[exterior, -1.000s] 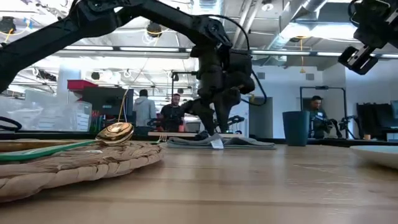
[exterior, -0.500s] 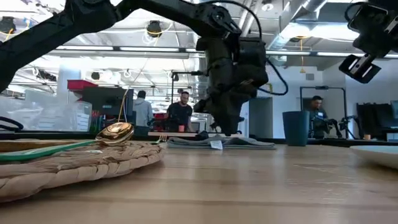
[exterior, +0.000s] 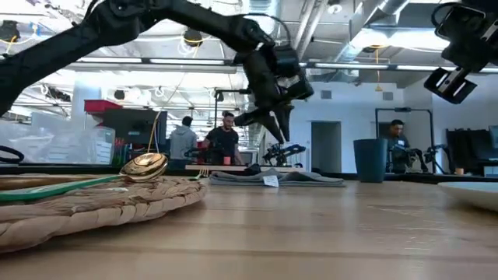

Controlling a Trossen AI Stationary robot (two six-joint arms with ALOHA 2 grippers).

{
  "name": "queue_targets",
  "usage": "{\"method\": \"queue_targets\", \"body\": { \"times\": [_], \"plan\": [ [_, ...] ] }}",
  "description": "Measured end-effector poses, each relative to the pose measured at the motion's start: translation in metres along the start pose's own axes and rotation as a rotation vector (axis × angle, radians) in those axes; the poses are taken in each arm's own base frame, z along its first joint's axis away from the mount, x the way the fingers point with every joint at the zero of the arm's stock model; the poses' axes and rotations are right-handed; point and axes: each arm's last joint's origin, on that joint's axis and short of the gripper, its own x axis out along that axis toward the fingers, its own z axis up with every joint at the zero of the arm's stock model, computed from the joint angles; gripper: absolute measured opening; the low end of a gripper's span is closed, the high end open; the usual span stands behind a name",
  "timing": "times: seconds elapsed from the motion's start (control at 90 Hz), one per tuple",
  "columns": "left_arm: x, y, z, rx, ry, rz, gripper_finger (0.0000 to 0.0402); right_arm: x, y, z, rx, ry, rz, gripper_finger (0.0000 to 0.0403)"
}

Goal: Set table place
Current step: Fold the gray table napkin

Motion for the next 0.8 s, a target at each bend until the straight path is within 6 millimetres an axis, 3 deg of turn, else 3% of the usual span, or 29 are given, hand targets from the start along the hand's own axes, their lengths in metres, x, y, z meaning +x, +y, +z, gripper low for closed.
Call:
{"method": "queue_targets", "body": {
  "times": [0.311, 0.489, 0.8],
  "plan": [
    [0.024, 0.037, -0.002, -0.12, 0.113, 0.093, 0.0045, 0.0, -0.001, 0.001, 0.0, -0.021, -0.021, 0.0102],
    [0.034, 0.04, -0.002, -0.158, 0.106, 0.073, 0.0005, 0.0, -0.001, 0.0, 0.0, -0.021, -0.022, 0.0102],
    [0.039, 0.045, -0.006, -0.231, 0.121, 0.109, 0.0001, 0.0, -0.001, 0.001, 0.01, -0.024, -0.023, 0.0102]
  ]
}}
